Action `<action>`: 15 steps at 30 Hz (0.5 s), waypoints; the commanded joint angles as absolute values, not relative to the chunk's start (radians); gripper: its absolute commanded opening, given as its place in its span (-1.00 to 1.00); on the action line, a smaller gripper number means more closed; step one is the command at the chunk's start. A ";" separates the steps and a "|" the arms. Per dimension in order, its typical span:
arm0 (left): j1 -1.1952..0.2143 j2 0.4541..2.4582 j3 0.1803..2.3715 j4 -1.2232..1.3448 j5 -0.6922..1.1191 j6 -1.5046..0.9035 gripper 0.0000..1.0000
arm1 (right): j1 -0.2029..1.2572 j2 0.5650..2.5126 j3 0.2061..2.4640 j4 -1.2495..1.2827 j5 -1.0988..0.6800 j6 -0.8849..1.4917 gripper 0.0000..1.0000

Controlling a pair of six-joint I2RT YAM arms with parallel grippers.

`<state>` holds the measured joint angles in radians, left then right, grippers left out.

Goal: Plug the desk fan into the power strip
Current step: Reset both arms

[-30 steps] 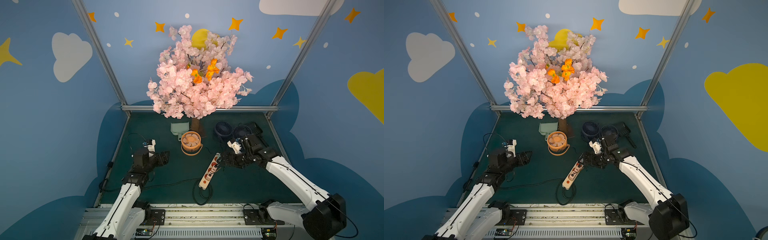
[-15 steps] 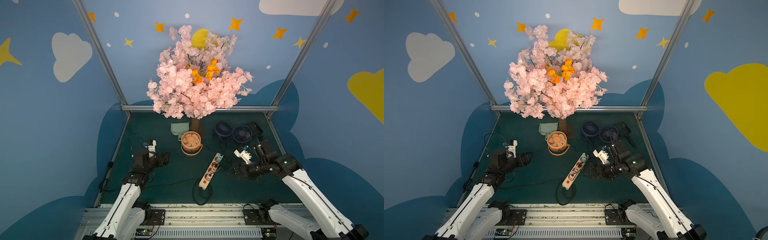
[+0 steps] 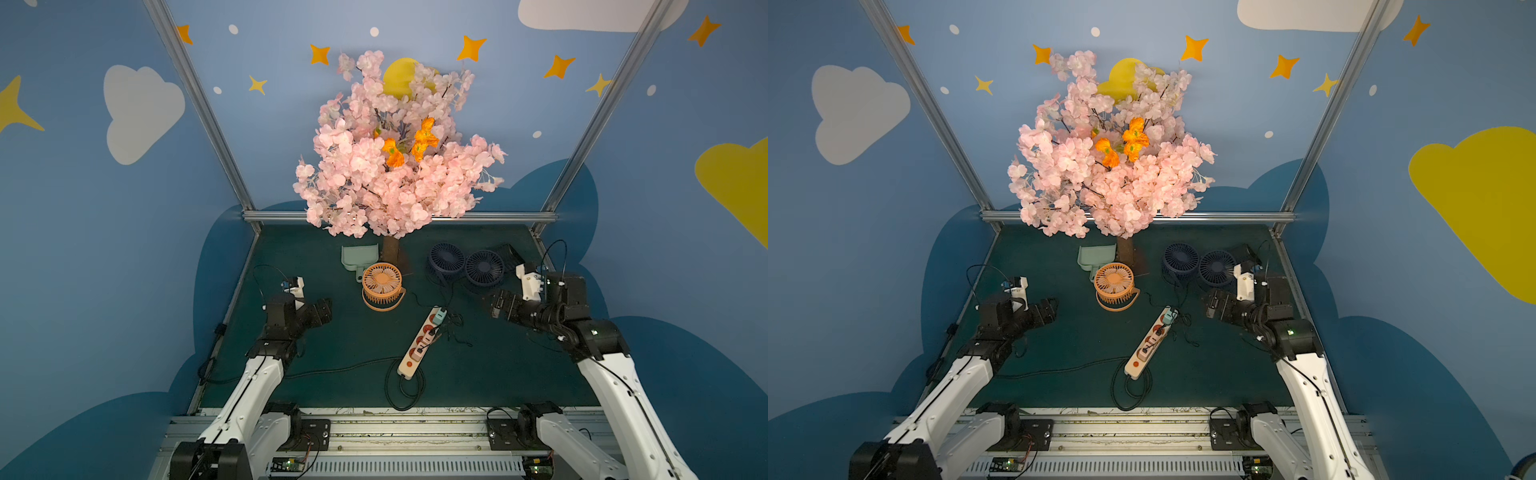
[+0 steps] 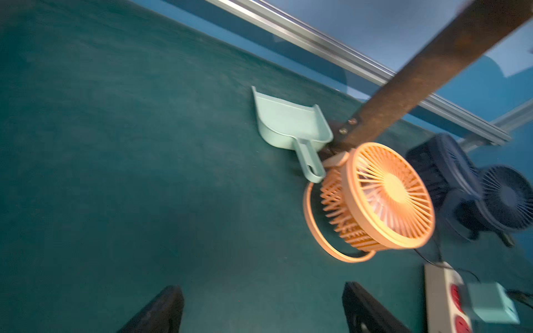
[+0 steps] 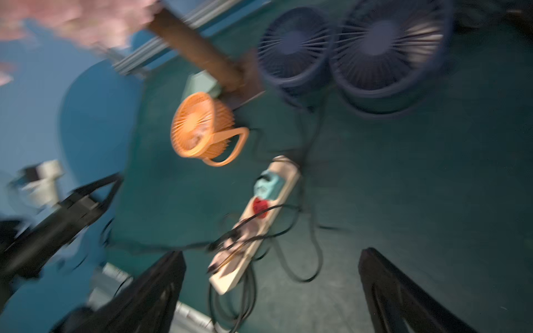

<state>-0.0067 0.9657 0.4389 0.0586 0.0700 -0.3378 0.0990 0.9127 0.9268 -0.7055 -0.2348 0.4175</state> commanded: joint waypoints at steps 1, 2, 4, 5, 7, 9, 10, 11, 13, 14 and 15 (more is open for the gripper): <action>0.008 0.985 0.384 0.270 -0.117 -0.285 0.90 | -0.004 0.941 0.808 -0.542 0.042 0.446 0.96; 0.007 0.997 0.366 0.321 -0.147 -0.254 0.97 | -0.035 0.936 0.756 -0.492 0.102 0.445 0.96; 0.006 1.035 0.330 0.447 -0.182 -0.184 1.00 | -0.065 0.920 0.642 -0.344 0.224 0.414 0.96; 0.006 1.062 0.321 0.495 -0.180 -0.150 1.00 | -0.069 0.908 0.585 -0.270 0.273 0.391 0.96; 0.005 1.136 0.330 0.559 -0.133 -0.084 1.00 | -0.070 0.895 0.485 -0.092 0.335 0.322 0.96; -0.002 1.217 0.341 0.640 -0.070 -0.046 1.00 | -0.069 0.891 0.413 0.033 0.348 0.269 0.96; -0.014 1.272 0.337 0.707 -0.050 -0.024 1.00 | -0.069 0.896 0.383 0.096 0.343 0.247 0.96; -0.034 1.329 0.325 0.796 -0.046 0.016 1.00 | -0.068 0.899 0.359 0.161 0.328 0.229 0.96; -0.059 1.459 0.296 0.977 -0.029 0.068 1.00 | -0.066 0.925 0.318 0.263 0.285 0.201 0.96; -0.069 1.519 0.292 1.060 -0.017 0.082 1.00 | -0.063 0.946 0.302 0.303 0.262 0.185 0.96; -0.084 1.602 0.296 1.117 -0.025 0.113 1.00 | -0.053 0.986 0.285 0.383 0.229 0.164 0.96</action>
<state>-0.0608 1.5124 0.3153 0.8349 -0.0582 0.0006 -0.0635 0.9493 0.3099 0.1036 0.2573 0.2447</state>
